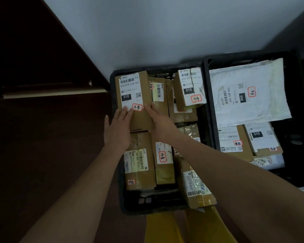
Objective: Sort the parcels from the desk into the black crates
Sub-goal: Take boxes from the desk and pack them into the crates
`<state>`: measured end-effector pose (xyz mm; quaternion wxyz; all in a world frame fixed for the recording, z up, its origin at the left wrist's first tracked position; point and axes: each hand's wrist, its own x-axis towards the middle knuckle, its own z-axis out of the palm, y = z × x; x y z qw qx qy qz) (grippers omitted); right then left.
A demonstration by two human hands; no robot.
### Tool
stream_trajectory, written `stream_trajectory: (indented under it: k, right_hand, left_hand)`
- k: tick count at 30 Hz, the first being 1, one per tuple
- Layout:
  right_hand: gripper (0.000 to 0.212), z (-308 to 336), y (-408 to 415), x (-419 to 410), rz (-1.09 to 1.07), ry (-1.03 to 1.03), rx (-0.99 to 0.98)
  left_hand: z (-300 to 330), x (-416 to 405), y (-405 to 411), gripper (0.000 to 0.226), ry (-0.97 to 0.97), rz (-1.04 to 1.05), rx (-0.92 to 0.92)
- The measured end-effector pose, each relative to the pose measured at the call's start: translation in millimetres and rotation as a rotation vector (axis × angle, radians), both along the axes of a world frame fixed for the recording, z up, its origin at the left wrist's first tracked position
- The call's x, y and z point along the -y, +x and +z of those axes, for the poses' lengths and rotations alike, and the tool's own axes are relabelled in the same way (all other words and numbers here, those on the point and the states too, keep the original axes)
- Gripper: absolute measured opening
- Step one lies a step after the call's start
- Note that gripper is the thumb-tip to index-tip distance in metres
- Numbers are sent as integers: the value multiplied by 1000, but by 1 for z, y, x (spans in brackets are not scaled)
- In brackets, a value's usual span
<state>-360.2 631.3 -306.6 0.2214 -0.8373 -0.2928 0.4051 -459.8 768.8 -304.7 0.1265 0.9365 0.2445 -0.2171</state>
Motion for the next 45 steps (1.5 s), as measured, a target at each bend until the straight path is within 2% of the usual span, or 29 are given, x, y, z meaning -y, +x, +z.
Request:
stream_trajectory:
  k: [5,12,17,23,26,30,33,36,45]
  right_hand:
    - [89,-6,-1,-7,45,-125,72]
    - [90,19,2,-3,64,-142,61]
    - [98,51,-3,3,-3,-99,189]
    - [92,100,8,18,-91,-71,272]
    - [92,130,17,38,-146,-48,315]
    - [90,169,30,78,-228,-54,391]
    - [89,194,40,119,-324,-72,404]
    - [87,217,49,168,-410,-77,467]
    - [84,286,64,360,-632,-82,594]
  left_hand:
    - [-5,-4,6,74,-5,-7,-17]
    - [14,-9,11,87,-113,13,-123]
    - [47,-1,4,87,-130,53,-58]
    - [91,14,17,91,-149,33,-5]
    - [117,30,35,86,-146,-18,23]
    - [146,63,59,90,-180,-78,119]
    - [173,102,82,80,-222,-126,153]
    - [199,148,106,78,-182,-229,202]
    - [266,332,166,74,-184,-499,347]
